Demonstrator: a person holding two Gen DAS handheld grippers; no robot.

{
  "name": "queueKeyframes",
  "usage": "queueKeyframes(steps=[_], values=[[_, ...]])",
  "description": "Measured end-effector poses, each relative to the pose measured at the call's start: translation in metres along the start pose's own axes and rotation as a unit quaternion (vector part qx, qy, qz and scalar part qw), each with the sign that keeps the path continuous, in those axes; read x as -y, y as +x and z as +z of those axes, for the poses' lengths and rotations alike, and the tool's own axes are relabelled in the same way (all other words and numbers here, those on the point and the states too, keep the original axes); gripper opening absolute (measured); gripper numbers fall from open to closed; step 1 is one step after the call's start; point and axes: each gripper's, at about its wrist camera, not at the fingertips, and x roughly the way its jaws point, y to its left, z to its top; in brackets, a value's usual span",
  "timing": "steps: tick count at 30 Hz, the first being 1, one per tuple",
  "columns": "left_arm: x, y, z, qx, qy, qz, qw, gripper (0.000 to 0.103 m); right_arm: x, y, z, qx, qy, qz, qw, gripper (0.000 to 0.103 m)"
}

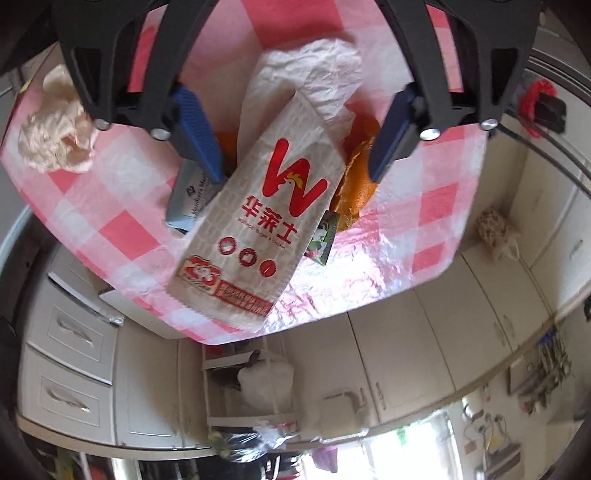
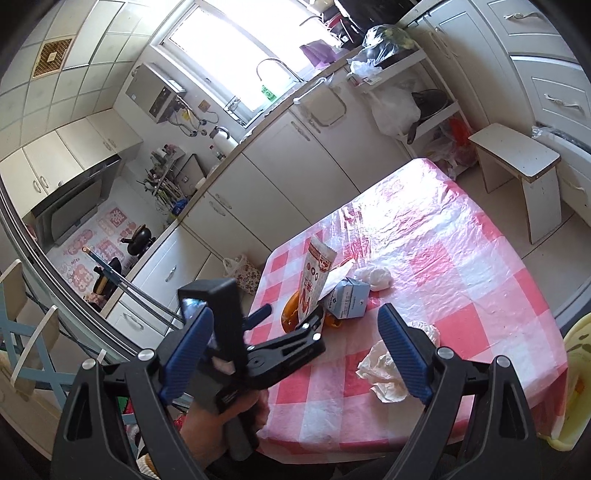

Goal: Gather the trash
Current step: 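Close the left gripper on the white paper bag with the red M, then grasp the crumpled white tissue with the right gripper while the left holds the bag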

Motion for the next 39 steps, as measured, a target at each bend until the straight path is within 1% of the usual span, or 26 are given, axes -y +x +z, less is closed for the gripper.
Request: queueKeyframes(steps=[1,2,4,5,7,10,12,14,16,17,19,21,23,25,28,29,33,36,37,38,39], values=[[-0.005,0.003,0.0,-0.001,-0.016,-0.011,0.9998,0.062,0.001,0.0,0.0,0.0,0.0,0.0,1.0,0.087],[-0.009,0.006,-0.001,-0.002,-0.03,-0.021,0.9993,0.058,0.001,0.0,0.001,0.0,0.0,0.0,1.0,0.087],[-0.015,0.008,-0.002,-0.004,-0.042,-0.03,0.9986,0.033,0.003,0.0,0.001,-0.001,0.005,0.002,1.0,0.087],[-0.019,0.007,-0.002,-0.002,-0.047,-0.035,0.9983,0.027,0.004,-0.001,0.001,-0.001,0.007,0.003,1.0,0.087],[-0.026,0.0,-0.001,0.009,-0.065,-0.047,0.9968,0.012,0.006,-0.001,0.002,0.0,0.01,0.006,1.0,0.087],[-0.04,-0.019,0.0,0.028,-0.1,-0.071,0.992,0.002,0.006,-0.003,0.002,0.002,0.012,0.009,1.0,0.087],[-0.049,-0.033,0.002,0.042,-0.115,-0.082,0.9891,0.001,0.009,-0.004,0.002,0.001,0.019,0.015,1.0,0.087],[-0.065,-0.053,0.004,0.059,-0.14,-0.099,0.9834,0.001,0.018,-0.005,0.003,-0.005,0.046,0.025,0.999,0.087],[-0.081,-0.072,0.005,0.07,-0.165,-0.115,0.9771,0.001,0.028,-0.007,0.004,-0.016,0.067,0.021,0.997,0.087],[-0.088,-0.081,0.005,0.075,-0.176,-0.121,0.974,0.001,0.032,-0.008,0.004,-0.023,0.067,0.014,0.997,0.087],[-0.101,-0.101,0.001,0.083,-0.187,-0.128,0.9703,0.001,0.04,-0.01,0.002,-0.038,0.058,-0.018,0.997,0.087],[-0.114,-0.119,-0.006,0.091,-0.196,-0.131,0.9676,0.001,0.052,-0.007,0.001,-0.072,0.061,-0.046,0.995,0.087],[-0.124,-0.128,-0.016,0.094,-0.204,-0.132,0.9654,0.001,0.06,-0.003,-0.001,-0.093,0.055,-0.064,0.992,0.087],[-0.131,-0.13,-0.024,0.091,-0.215,-0.133,0.9632,0.001,0.06,0.005,-0.004,-0.117,0.037,-0.073,0.99,0.087],[-0.139,-0.122,-0.036,0.079,-0.234,-0.141,0.9586,0.001,0.051,0.022,-0.011,-0.15,0.004,-0.08,0.985,0.087],[-0.139,-0.12,-0.037,0.077,-0.235,-0.143,0.9583,0.001,0.047,0.029,-0.014,-0.16,-0.009,-0.083,0.984,0.087],[-0.132,-0.12,-0.036,0.079,-0.217,-0.141,0.9628,0.001,0.043,0.055,-0.024,-0.19,-0.044,-0.095,0.976,0.086],[-0.126,-0.12,-0.036,0.077,-0.207,-0.14,0.9652,0.001,0.043,0.07,-0.03,-0.211,-0.062,-0.101,0.97,0.073],[-0.124,-0.119,-0.036,0.077,-0.203,-0.138,0.9663,0.001,0.043,0.075,-0.031,-0.217,-0.065,-0.101,0.969,0.064],[-0.123,-0.119,-0.036,0.077,-0.201,-0.137,0.967,0.001,0.043,0.079,-0.033,-0.224,-0.068,-0.101,0.967,0.053],[-0.122,-0.12,-0.036,0.078,-0.199,-0.136,0.9673,0.001,0.043,0.081,-0.034,-0.229,-0.07,-0.101,0.966,0.048]])
